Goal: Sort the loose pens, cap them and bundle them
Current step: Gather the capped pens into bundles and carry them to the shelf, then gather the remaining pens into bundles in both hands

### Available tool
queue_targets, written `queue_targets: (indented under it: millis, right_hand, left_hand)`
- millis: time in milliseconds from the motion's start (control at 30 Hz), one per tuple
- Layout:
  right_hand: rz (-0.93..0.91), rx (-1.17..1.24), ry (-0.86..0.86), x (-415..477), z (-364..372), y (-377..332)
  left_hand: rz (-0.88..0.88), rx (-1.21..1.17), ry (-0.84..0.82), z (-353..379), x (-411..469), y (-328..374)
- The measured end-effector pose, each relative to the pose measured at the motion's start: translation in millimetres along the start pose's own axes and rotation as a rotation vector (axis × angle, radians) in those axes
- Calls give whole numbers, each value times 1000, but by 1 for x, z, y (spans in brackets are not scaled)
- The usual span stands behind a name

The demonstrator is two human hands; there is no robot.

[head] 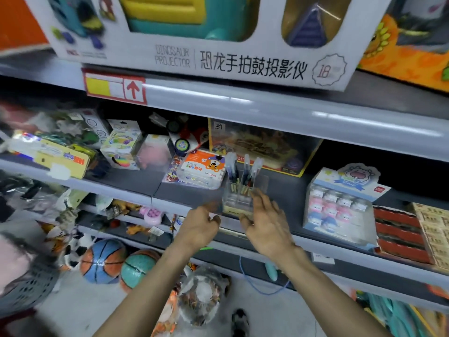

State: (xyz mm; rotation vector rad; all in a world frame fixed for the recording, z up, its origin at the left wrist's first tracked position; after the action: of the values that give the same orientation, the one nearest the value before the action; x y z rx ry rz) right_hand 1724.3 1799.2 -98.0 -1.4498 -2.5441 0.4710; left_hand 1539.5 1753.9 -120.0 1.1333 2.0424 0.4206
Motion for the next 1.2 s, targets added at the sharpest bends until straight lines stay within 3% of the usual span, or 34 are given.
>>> queue_targets:
  millis: [200,400,567,833,1200]
  right_hand:
    - [-141,-101,-52,-18,-10,-82]
    - [-447,-112,-173,-52,8,-241]
    - [-664,-69,-127,-100,25,-388]
    - [-1040,-5,-245,-174,77,-603]
    - [-1396,46,-421,-221,170,-856]
  left_hand:
    - [-111,162,200,-60,-75,-63]
    - [-197,160,318,-140,-179,-163]
    - [-302,124,450,-213,-287,-251]
    - [-594,-43,695,-292,-445,-405]
    - [-984,-191,831,-372,-566,-586]
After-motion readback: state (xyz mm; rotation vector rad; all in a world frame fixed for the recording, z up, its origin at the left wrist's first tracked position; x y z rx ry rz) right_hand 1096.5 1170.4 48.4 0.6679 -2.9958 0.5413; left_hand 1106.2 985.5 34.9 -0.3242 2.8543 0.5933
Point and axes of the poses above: each hand's wrist, its own x-axis towards the middle knuckle, its own z-axis out of the palm, y = z × x, the point moved 8 cm from there along x, towards the middle knuckle, and after that the axes turned 12 degrees about -z, right-handed, at the moved point
